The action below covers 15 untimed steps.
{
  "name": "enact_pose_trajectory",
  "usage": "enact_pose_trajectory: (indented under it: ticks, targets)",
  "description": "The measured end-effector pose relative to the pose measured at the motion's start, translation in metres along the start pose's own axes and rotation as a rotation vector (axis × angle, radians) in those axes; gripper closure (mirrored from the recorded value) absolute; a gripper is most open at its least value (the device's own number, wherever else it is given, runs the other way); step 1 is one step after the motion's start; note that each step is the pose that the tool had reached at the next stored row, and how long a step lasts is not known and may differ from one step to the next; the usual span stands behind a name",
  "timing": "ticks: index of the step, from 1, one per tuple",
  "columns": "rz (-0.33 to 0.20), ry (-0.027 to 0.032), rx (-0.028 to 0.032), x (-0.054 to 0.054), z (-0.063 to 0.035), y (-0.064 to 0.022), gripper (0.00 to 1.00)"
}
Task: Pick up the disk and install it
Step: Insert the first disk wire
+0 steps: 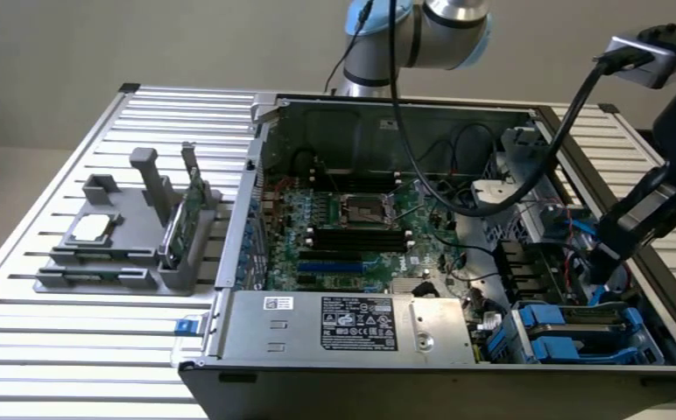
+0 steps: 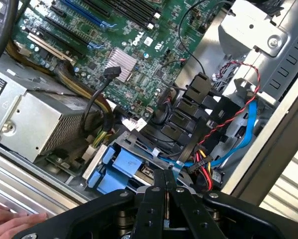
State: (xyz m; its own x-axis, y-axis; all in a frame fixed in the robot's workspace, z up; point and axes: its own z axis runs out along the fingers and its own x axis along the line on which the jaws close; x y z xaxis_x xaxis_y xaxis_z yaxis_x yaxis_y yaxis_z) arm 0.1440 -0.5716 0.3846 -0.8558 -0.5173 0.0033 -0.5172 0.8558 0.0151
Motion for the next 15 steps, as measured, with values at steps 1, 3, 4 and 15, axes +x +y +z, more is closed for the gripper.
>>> enact_pose_trajectory:
  ticks: [1, 3, 4, 15]
  targets:
    - [0.008, -0.0034, 0.001, 0.0, -0.0001, 0.0, 0.89]
    - [0.024, -0.0089, 0.003, -0.0001, -0.0007, 0.0, 0.89]
    - [0.034, -0.0113, 0.0039, 0.0, -0.001, 0.0, 0.89]
    - [0.141, -0.0293, 0.013, 0.0, -0.0073, 0.0001, 0.89]
